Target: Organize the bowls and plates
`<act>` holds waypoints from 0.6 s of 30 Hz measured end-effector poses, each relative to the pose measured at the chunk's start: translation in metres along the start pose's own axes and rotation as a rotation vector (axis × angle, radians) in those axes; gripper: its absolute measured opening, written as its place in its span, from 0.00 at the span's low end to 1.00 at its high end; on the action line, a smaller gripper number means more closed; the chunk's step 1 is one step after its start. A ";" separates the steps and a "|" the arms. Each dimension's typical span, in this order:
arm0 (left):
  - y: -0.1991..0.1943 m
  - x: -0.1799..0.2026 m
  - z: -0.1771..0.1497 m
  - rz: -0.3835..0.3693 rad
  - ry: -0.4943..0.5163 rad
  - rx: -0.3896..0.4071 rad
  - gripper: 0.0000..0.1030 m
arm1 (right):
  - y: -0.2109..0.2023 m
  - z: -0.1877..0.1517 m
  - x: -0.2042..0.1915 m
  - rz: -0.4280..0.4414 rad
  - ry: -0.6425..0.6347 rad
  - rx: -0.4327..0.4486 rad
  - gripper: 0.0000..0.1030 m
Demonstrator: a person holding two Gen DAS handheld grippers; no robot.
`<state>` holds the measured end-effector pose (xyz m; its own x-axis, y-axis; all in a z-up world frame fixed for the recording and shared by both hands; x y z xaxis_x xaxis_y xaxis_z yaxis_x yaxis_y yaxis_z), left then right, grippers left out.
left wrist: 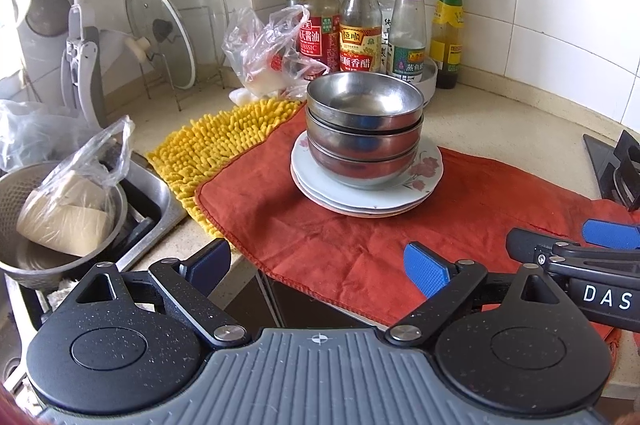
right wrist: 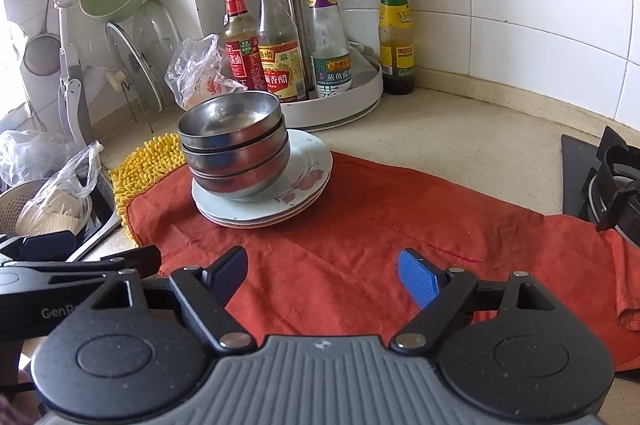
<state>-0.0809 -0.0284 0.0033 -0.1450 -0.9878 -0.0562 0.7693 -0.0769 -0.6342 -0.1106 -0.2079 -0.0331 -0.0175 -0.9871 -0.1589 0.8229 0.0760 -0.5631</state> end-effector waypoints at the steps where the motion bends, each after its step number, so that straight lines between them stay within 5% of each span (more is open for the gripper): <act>1: -0.001 0.000 0.000 -0.002 0.000 0.003 0.94 | 0.000 0.000 0.001 -0.003 -0.001 0.000 0.80; 18: -0.004 0.004 -0.001 -0.043 0.004 0.021 1.00 | -0.002 -0.002 0.010 -0.038 0.021 -0.007 0.80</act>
<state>-0.0850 -0.0317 0.0052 -0.1805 -0.9830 -0.0329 0.7754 -0.1216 -0.6196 -0.1135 -0.2181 -0.0350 -0.0608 -0.9862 -0.1540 0.8173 0.0393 -0.5749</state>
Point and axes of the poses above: each gripper's, at about its wrist camera, not at the fingertips, and y roughly the way its jaws point, x to its right, z to its top, the point moved 2 cm from there along y, roughly the way its jaws point
